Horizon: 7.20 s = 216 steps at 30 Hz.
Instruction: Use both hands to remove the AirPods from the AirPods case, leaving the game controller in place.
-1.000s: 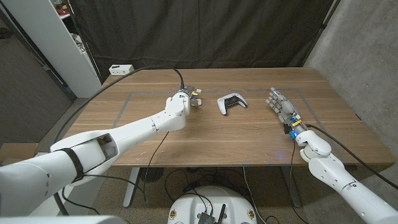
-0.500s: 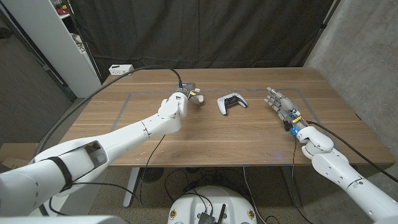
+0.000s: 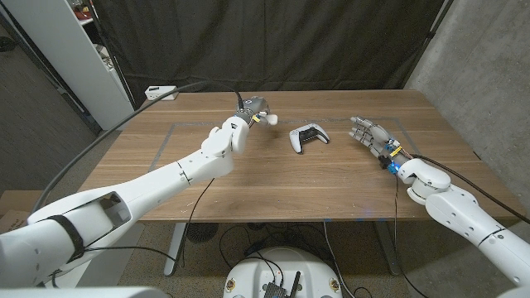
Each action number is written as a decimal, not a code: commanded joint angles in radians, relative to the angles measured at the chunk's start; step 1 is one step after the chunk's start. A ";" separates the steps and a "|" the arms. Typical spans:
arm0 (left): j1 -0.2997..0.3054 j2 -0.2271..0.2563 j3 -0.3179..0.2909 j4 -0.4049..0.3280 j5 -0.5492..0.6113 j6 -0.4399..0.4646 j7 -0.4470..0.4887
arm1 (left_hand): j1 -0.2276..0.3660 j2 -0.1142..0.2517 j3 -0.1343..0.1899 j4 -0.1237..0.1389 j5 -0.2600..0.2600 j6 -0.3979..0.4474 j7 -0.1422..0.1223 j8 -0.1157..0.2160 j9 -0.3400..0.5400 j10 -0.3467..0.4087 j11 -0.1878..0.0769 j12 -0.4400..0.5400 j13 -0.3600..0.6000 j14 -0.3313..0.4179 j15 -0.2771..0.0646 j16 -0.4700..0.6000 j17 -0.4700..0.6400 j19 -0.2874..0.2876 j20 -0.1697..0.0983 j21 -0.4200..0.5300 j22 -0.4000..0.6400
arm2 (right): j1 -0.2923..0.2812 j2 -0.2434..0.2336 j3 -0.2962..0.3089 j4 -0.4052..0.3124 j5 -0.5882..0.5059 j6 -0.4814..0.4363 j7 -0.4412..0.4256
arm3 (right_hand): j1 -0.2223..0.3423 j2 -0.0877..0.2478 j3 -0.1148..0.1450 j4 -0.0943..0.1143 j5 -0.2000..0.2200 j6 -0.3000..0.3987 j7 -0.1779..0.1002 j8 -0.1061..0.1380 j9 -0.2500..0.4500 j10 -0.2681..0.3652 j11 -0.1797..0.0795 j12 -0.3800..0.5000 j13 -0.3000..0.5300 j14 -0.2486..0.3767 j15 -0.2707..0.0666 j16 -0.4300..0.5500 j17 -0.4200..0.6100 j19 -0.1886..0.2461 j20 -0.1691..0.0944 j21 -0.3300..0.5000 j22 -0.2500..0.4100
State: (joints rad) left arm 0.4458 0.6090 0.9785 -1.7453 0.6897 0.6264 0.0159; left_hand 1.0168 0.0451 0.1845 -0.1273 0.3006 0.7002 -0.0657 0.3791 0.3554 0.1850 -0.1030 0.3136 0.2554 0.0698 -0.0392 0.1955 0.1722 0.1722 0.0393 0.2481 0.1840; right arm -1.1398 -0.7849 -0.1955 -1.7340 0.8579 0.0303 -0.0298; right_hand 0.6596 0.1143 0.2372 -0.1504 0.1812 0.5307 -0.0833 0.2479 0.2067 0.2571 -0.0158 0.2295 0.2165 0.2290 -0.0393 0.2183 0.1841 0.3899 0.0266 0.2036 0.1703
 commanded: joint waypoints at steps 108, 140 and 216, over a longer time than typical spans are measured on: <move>-0.211 -0.302 0.093 0.157 0.268 -0.177 -0.347 | 0.040 0.043 -0.104 0.023 -0.008 0.147 -0.050 0.068 0.116 0.012 -0.001 -0.028 0.001 0.042 -0.054 -0.008 0.002 0.046 -0.016 -0.011 0.011 | 0.521 0.049 -0.188 0.340 0.223 -0.546 0.547 | 0.112 -0.037 -0.001 -0.008 0.006 0.065 0.080 -0.003 0.019 0.046 0.037 0.019 0.027 0.042 -0.003 0.012 0.023 0.070 0.011 0.004 0.005; -0.235 -0.307 0.133 0.176 0.204 -0.162 -0.324 | 0.043 0.055 -0.124 0.030 -0.007 0.153 -0.048 0.062 0.119 0.015 -0.003 -0.033 0.002 0.044 -0.055 -0.009 0.003 0.047 -0.019 -0.013 0.012 | 0.558 0.081 -0.213 0.365 0.191 -0.554 0.583 | 0.148 -0.028 0.009 -0.015 0.009 0.092 0.082 0.004 0.026 0.063 0.037 0.029 0.035 0.060 -0.008 0.020 0.029 0.084 0.010 0.006 0.006; -0.217 -0.257 0.100 0.065 0.208 -0.154 -0.374 | -0.154 -0.026 -0.296 0.135 -0.005 0.033 -0.035 -0.086 0.041 0.010 0.002 -0.047 0.002 0.045 -0.044 -0.003 0.011 0.031 -0.007 -0.025 0.012 | 0.477 0.080 -0.160 0.333 0.231 -0.514 0.484 | 0.373 0.030 0.037 -0.014 -0.004 0.407 0.020 0.183 0.152 0.270 -0.052 0.116 0.088 0.207 -0.117 0.110 0.074 0.166 -0.058 0.021 0.012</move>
State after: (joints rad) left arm 0.2166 0.3354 1.1060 -1.6439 0.8941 0.4723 -0.3564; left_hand 0.8742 0.0223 -0.0993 0.0053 0.2855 0.7354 -0.0983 0.2973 0.3982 0.1968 -0.1048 0.2698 0.2553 0.1090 -0.0356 0.1878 0.1796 0.2023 0.0306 0.2248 0.1928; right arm -0.6397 -0.6999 -0.3625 -1.3958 1.0899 -0.5022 0.4557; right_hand 1.0226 0.1434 0.2756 -0.1666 0.1768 0.8226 0.0427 0.4221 0.3122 0.5214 -0.0625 0.3409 0.2998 0.4308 -0.0448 0.3224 0.2535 0.5485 -0.0251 0.2190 0.1794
